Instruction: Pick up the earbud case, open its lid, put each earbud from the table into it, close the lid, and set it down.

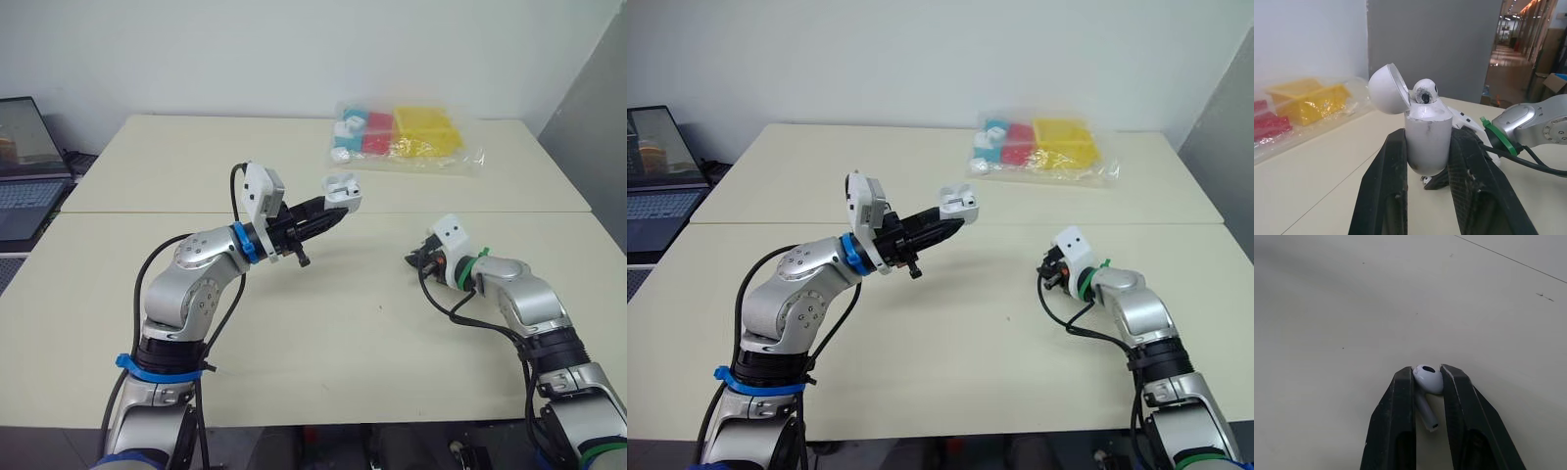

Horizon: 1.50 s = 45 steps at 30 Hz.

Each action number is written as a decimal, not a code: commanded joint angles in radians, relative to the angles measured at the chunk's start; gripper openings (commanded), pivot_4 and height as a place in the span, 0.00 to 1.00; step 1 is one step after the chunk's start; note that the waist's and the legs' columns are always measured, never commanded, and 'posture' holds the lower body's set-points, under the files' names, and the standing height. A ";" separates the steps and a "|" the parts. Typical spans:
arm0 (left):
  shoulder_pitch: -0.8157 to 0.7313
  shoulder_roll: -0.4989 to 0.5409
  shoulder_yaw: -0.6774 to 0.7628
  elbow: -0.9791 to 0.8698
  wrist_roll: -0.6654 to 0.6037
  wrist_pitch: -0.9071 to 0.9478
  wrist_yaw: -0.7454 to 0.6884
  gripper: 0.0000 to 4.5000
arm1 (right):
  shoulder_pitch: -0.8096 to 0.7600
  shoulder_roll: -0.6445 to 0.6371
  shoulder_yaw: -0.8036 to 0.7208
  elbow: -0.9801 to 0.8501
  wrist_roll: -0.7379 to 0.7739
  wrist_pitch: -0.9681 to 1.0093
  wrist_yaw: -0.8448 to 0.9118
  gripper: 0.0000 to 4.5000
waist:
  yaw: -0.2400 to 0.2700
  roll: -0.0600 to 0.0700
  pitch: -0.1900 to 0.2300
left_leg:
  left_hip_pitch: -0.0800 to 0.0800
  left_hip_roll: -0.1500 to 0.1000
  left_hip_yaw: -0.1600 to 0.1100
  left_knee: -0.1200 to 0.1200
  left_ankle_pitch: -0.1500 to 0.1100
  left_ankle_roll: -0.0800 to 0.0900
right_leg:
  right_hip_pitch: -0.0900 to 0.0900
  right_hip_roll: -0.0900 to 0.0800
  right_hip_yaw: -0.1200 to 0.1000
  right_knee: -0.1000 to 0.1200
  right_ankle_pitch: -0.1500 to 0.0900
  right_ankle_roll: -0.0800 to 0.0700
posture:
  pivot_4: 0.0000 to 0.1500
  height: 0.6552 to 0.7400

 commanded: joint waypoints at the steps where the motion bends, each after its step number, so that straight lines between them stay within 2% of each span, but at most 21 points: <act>1: -0.013 -0.001 0.003 -0.026 -0.012 -0.013 -0.005 0.17 | 0.038 -0.089 0.006 -0.077 -0.010 0.023 0.093 0.09 | 0.003 0.000 0.000 | 0.000 0.000 -0.001 0.000 0.000 0.000 | 0.000 0.000 -0.001 0.000 0.000 0.000 | 1.00 1.00; 3: -0.010 -0.001 0.004 -0.026 -0.012 -0.013 -0.005 0.17 | 0.053 -0.135 0.009 -0.113 -0.013 0.021 0.136 0.09 | 0.005 0.000 0.000 | -0.001 -0.001 -0.001 -0.001 0.000 0.000 | 0.000 -0.001 -0.001 -0.001 0.000 0.000 | 1.00 1.00; 8: 0.025 -0.014 0.004 -0.048 -0.015 -0.011 0.012 0.17 | 0.210 -0.432 -0.030 -0.269 0.020 -0.003 0.388 0.09 | 0.012 0.001 0.000 | -0.002 -0.002 -0.002 -0.001 0.000 0.000 | 0.000 -0.003 -0.002 -0.003 -0.001 0.001 | 1.00 1.00; 12: 0.032 -0.012 0.004 -0.056 -0.017 -0.009 0.012 0.17 | 0.320 -0.577 -0.034 -0.327 0.008 -0.033 0.476 0.09 | 0.007 0.000 0.000 | -0.001 -0.002 -0.002 -0.001 0.000 0.000 | 0.001 -0.002 -0.002 -0.003 -0.001 0.001 | 1.00 1.00; 16: 0.031 -0.009 0.004 -0.051 -0.015 -0.012 0.005 0.17 | 0.475 -0.755 -0.061 -0.263 -0.062 -0.212 0.573 0.09 | 0.005 0.001 0.000 | 0.001 -0.001 -0.001 0.000 0.000 0.000 | 0.002 -0.001 -0.002 -0.002 -0.003 0.006 | 1.00 1.00; 23: 0.055 -0.016 -0.002 -0.083 -0.022 0.006 0.013 0.17 | 0.534 -0.834 -0.050 -0.083 -0.169 -0.438 0.603 0.09 | 0.003 0.000 0.000 | 0.005 -0.001 0.003 0.001 0.000 0.000 | 0.006 -0.002 0.001 -0.004 -0.003 0.006 | 1.00 1.00; 34: 0.056 -0.009 0.003 -0.095 -0.031 0.022 0.022 0.17 | 0.471 -0.815 -0.033 -0.081 -0.224 -0.432 0.649 0.09 | 0.005 0.000 0.000 | 0.006 -0.001 0.002 0.001 0.000 0.000 | 0.006 -0.002 0.001 -0.003 -0.003 0.006 | 1.00 1.00; 45: 0.073 -0.010 -0.003 -0.118 -0.024 0.020 0.024 0.17 | 0.459 -0.793 -0.014 -0.039 -0.301 -0.507 0.646 0.09 | 0.004 0.000 0.000 | 0.006 -0.001 0.002 0.001 0.000 0.000 | 0.007 -0.002 0.001 -0.002 -0.003 0.006 | 1.00 1.00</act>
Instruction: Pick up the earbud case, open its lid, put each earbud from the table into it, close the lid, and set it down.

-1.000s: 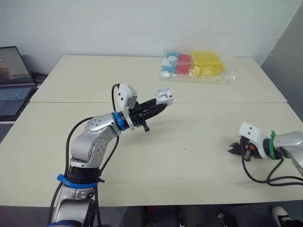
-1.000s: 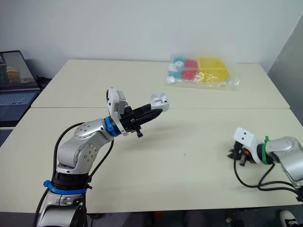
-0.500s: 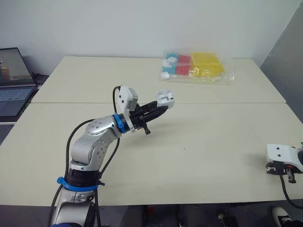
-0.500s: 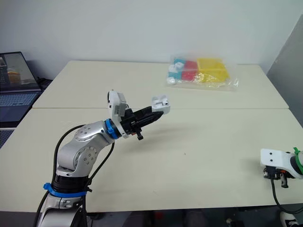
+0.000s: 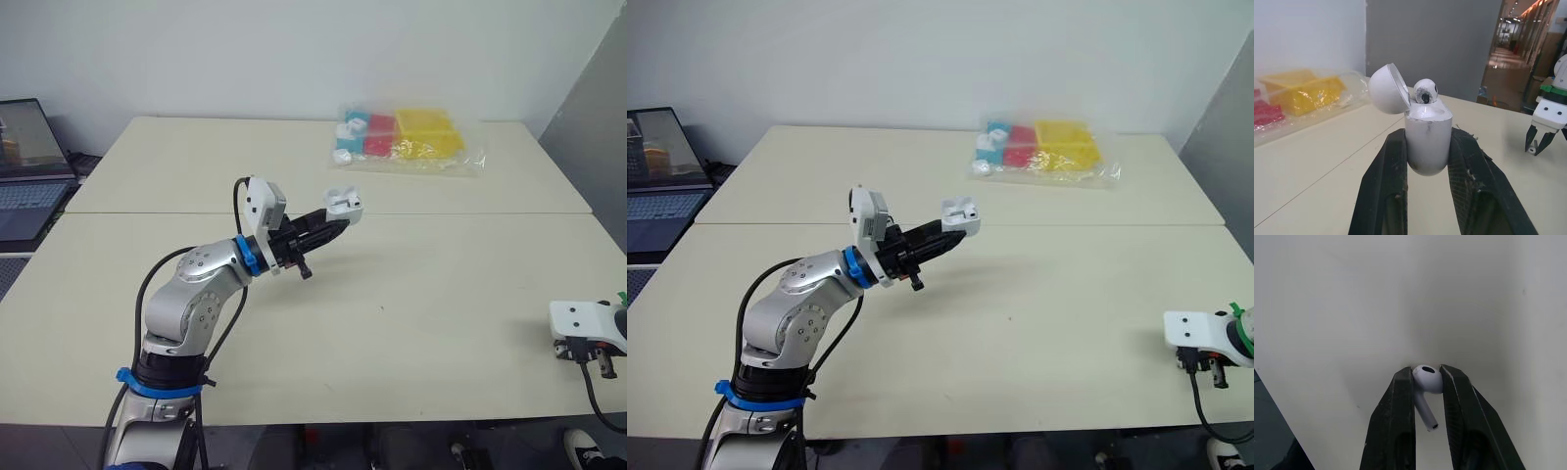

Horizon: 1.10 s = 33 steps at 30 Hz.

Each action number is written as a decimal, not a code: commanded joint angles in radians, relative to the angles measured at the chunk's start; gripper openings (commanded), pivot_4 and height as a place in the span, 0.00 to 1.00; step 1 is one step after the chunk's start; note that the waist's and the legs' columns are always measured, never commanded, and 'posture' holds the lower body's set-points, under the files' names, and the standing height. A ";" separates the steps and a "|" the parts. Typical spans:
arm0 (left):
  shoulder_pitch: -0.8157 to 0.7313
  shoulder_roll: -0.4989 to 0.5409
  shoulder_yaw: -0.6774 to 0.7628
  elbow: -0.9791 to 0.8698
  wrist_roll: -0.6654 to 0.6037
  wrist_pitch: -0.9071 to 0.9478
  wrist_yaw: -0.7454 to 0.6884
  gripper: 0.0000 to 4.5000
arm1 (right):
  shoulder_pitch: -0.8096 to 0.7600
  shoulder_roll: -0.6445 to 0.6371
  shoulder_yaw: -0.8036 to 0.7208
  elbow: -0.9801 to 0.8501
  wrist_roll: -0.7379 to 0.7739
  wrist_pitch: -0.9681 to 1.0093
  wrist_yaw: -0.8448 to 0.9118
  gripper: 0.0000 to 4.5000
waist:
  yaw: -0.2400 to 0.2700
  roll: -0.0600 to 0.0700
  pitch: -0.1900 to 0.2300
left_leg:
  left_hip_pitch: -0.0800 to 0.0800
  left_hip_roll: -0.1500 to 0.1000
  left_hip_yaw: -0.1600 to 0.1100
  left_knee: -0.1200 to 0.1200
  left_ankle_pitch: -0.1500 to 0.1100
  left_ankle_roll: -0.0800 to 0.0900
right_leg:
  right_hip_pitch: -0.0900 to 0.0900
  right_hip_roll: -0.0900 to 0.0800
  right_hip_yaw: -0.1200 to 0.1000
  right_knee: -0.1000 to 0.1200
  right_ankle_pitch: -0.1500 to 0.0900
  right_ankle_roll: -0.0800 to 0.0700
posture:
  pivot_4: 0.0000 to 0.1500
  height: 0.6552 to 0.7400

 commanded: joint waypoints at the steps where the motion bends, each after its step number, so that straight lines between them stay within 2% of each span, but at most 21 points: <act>1: -0.003 0.002 -0.001 -0.046 -0.011 -0.014 0.002 0.17 | -0.005 0.012 0.015 0.028 -0.034 -0.005 0.002 0.09 | 0.000 0.000 0.000 | 0.000 0.000 0.000 0.000 0.000 0.000 | 0.000 0.000 0.000 0.000 0.000 0.000 | 1.00 1.00; 3: -0.002 0.004 -0.001 -0.047 -0.012 -0.012 0.002 0.17 | -0.015 0.022 0.015 0.027 -0.034 -0.001 0.003 0.09 | 0.000 0.000 0.000 | 0.001 0.000 0.000 0.000 0.000 0.000 | 0.001 0.000 0.000 0.000 0.000 0.000 | 1.00 1.00; 4: -0.002 0.004 0.000 -0.048 -0.013 -0.012 0.002 0.17 | -0.016 0.025 0.013 0.025 -0.034 0.001 0.005 0.25 | -0.001 0.000 0.000 | 0.001 0.000 0.001 0.000 0.000 0.000 | 0.001 0.000 0.000 0.000 0.000 0.000 | 1.00 1.00; 14: -0.004 0.002 0.000 -0.045 -0.014 -0.011 0.002 0.17 | -0.005 0.013 -0.017 0.011 -0.024 0.005 0.030 1.00 | 0.005 0.000 0.000 | 0.002 0.000 -0.001 -0.001 0.000 0.000 | 0.001 0.000 0.000 0.001 0.000 -0.001 | 1.00 1.00; 23: -0.006 0.000 0.000 -0.039 -0.014 -0.010 0.002 0.17 | 0.035 -0.043 -0.059 -0.064 0.000 0.076 0.096 1.00 | 0.008 0.000 0.000 | 0.002 0.000 0.000 -0.001 0.000 0.000 | 0.001 0.000 0.000 0.002 0.000 -0.001 | 1.00 1.00; 28: -0.002 -0.005 -0.001 -0.040 -0.014 -0.010 0.006 0.17 | -0.011 -0.054 -0.067 -0.113 0.016 0.135 0.115 1.00 | -0.001 0.001 0.000 | 0.003 0.001 0.002 -0.001 0.000 0.000 | 0.001 0.000 0.001 0.002 0.000 0.000 | 1.00 1.00; 33: 0.004 -0.012 -0.004 -0.042 -0.013 -0.011 0.012 0.17 | -0.018 -0.070 -0.051 -0.081 -0.012 0.096 0.112 1.00 | -0.002 0.001 0.000 | 0.004 0.001 0.002 -0.001 0.000 0.000 | 0.001 0.000 0.001 0.004 -0.001 0.000 | 1.00 1.00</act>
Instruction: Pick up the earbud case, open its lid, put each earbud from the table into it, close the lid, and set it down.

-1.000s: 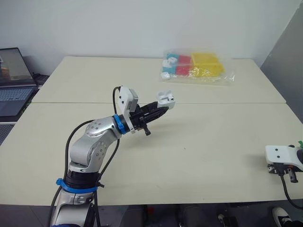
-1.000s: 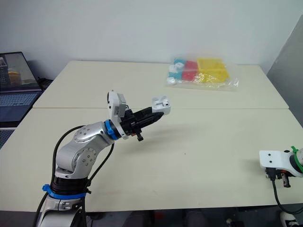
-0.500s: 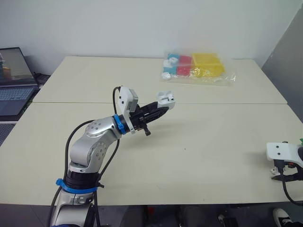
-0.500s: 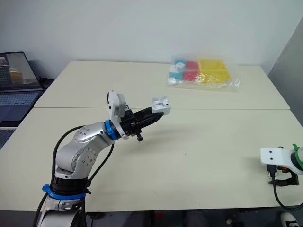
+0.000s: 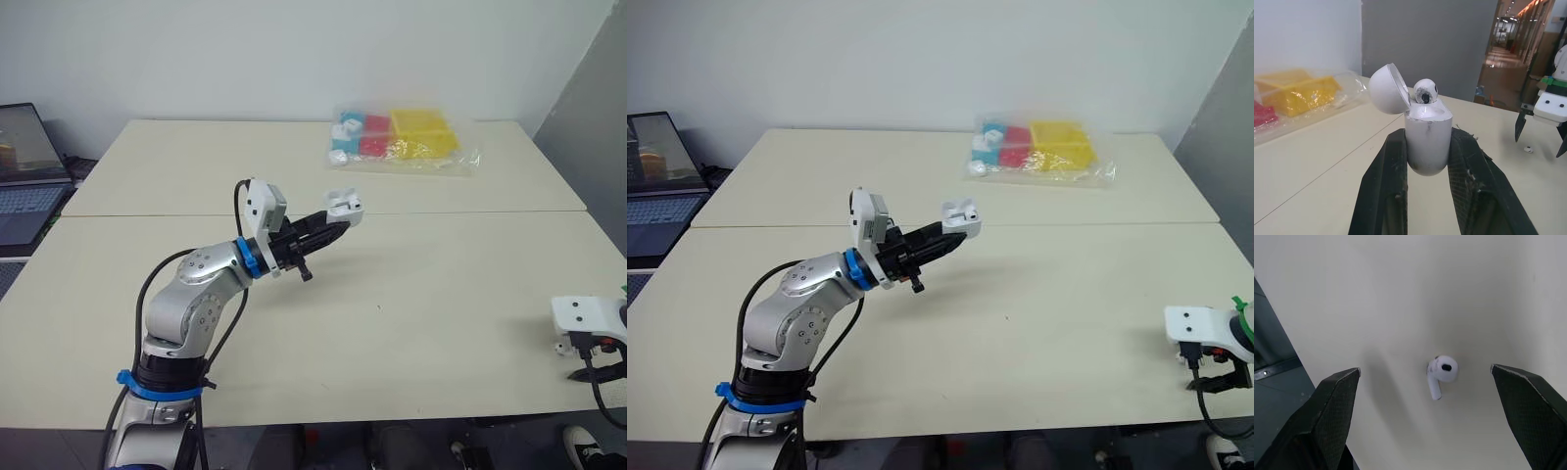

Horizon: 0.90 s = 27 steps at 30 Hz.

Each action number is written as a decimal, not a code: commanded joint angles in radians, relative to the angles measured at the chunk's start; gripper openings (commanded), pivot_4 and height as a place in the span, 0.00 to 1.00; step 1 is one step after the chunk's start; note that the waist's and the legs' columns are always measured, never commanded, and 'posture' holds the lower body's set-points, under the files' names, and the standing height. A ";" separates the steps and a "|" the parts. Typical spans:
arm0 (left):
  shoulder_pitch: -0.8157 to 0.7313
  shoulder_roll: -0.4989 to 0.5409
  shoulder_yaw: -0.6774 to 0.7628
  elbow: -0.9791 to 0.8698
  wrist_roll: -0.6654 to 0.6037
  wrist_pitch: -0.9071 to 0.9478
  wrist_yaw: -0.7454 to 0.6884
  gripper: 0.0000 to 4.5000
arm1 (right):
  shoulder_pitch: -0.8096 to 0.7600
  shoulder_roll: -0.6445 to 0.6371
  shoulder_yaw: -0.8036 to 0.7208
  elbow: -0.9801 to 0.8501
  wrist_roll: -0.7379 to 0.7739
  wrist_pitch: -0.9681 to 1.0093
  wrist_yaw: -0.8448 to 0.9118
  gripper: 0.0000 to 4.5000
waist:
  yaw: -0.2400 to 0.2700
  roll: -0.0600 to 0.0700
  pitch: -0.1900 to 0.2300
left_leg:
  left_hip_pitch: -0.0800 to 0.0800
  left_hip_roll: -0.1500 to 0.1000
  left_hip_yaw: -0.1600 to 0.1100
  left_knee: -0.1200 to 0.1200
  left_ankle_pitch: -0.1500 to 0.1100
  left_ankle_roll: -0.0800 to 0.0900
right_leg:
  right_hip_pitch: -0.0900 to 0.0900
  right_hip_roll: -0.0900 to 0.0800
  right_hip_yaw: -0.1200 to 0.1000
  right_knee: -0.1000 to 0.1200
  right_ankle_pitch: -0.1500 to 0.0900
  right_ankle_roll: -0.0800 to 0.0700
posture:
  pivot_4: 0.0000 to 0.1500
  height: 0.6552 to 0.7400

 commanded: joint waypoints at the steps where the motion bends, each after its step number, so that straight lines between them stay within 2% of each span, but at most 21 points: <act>1: -0.004 -0.009 -0.004 -0.039 -0.012 -0.012 0.012 0.17 | -0.025 -0.011 -0.009 0.028 -0.021 -0.016 -0.007 1.00 | 0.000 0.000 0.000 | 0.000 0.000 0.000 0.000 0.000 0.000 | 0.000 0.000 0.000 0.000 0.000 0.000 | 1.00 1.00; 26: 0.002 -0.014 -0.008 -0.059 -0.018 -0.002 0.045 0.17 | -0.105 0.079 0.071 0.089 -0.093 -0.033 -0.039 1.00 | -0.002 0.000 0.000 | 0.001 0.000 0.002 0.000 0.000 0.000 | 0.000 0.000 0.002 0.001 0.000 0.000 | 1.00 1.00; 27: 0.003 -0.013 -0.007 -0.059 -0.018 -0.003 0.045 0.17 | -0.107 0.080 0.071 0.088 -0.092 -0.032 -0.038 0.92 | -0.002 0.000 0.000 | 0.002 0.000 0.002 0.000 0.000 0.000 | 0.000 0.000 0.002 0.001 0.000 0.000 | 1.00 1.00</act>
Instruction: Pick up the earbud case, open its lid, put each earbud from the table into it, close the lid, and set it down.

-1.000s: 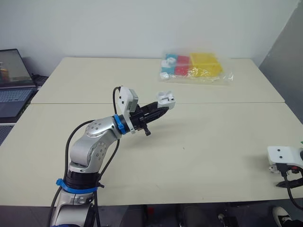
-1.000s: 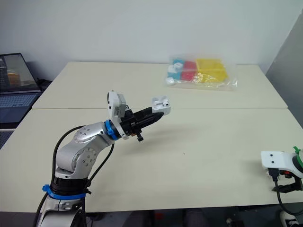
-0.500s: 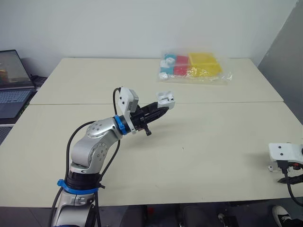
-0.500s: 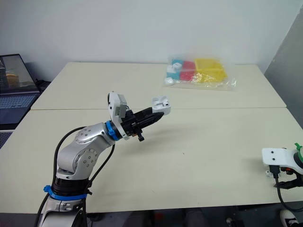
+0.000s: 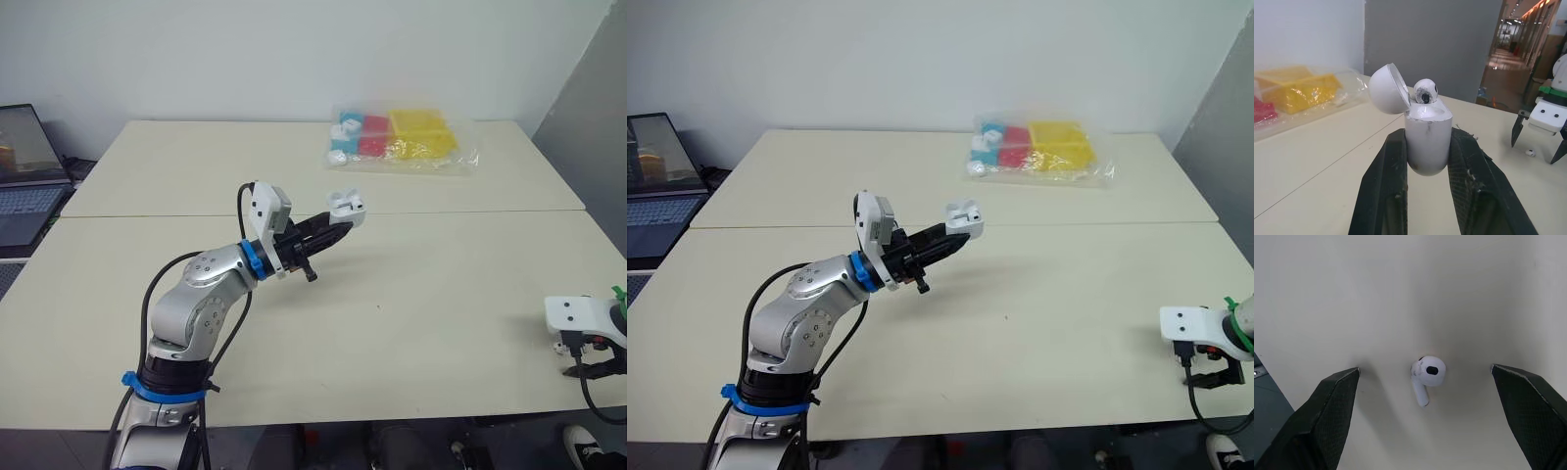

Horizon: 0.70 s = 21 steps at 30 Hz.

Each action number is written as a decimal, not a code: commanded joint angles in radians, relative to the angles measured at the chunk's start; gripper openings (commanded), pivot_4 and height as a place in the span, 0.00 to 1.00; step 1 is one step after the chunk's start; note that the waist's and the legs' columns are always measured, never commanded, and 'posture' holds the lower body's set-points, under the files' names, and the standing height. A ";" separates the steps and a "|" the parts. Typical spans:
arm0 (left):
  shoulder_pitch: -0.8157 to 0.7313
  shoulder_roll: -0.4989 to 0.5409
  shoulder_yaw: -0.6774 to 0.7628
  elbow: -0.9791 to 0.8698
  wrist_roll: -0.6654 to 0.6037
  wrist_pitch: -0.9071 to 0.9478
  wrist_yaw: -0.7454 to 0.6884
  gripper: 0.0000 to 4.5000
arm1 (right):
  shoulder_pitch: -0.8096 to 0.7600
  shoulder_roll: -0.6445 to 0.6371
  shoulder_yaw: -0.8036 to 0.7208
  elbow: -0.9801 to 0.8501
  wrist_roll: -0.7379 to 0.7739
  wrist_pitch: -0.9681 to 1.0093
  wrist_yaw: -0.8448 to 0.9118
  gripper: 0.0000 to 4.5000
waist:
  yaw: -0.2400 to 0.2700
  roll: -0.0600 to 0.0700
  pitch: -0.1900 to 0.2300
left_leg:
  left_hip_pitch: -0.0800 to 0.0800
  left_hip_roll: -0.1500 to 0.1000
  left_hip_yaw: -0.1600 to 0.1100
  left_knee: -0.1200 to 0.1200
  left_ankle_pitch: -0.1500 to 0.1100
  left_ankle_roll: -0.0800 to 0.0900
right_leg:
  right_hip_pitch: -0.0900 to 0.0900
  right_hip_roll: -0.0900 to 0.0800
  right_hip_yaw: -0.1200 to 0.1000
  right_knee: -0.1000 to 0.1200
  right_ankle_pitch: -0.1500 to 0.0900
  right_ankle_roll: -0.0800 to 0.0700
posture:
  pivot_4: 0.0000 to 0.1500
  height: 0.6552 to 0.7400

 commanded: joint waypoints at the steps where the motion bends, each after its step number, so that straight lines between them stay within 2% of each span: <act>1: -0.002 0.004 0.009 -0.052 -0.017 -0.007 0.005 0.17 | -0.019 0.000 -0.001 0.000 -0.012 -0.008 0.003 0.87 | 0.000 0.000 0.000 | 0.000 0.000 0.000 0.000 0.000 0.000 | 0.000 0.000 0.000 0.000 0.000 0.000 | 1.00 1.00; 4: 0.004 0.003 0.007 -0.058 -0.017 -0.006 0.007 0.17 | -0.019 -0.001 0.001 0.009 -0.014 -0.016 -0.001 0.64 | 0.000 0.000 0.000 | 0.000 0.000 0.000 0.000 0.000 0.000 | 0.000 0.000 0.000 0.000 0.000 0.000 | 1.00 1.00; 12: 0.005 0.006 0.011 -0.060 -0.017 -0.005 0.009 0.17 | -0.032 0.009 0.009 0.017 -0.017 -0.024 -0.001 0.64 | 0.000 0.000 0.000 | 0.001 0.000 0.000 0.000 0.000 0.000 | 0.000 0.000 0.000 0.001 0.000 0.000 | 1.00 1.00; 15: 0.008 0.008 0.011 -0.063 -0.017 -0.005 0.009 0.17 | -0.024 0.008 0.007 0.008 -0.013 -0.018 0.000 0.51 | 0.000 0.000 0.000 | 0.001 0.000 0.000 0.000 0.000 0.000 | 0.000 0.000 0.000 0.001 0.000 0.000 | 1.00 1.00; 17: 0.008 0.008 0.010 -0.063 -0.016 -0.006 0.010 0.17 | -0.020 0.006 0.007 0.001 -0.014 -0.016 0.000 0.36 | 0.000 0.000 0.000 | 0.001 0.000 0.001 0.000 0.000 0.000 | 0.000 0.000 0.001 0.001 0.000 0.000 | 1.00 1.00; 21: 0.011 0.008 0.009 -0.066 -0.019 -0.005 0.011 0.17 | -0.015 0.006 0.002 -0.017 -0.007 -0.002 0.002 0.36 | -0.001 0.000 0.000 | 0.001 0.000 0.001 0.000 0.000 0.000 | 0.000 0.000 0.002 0.001 0.000 0.000 | 1.00 1.00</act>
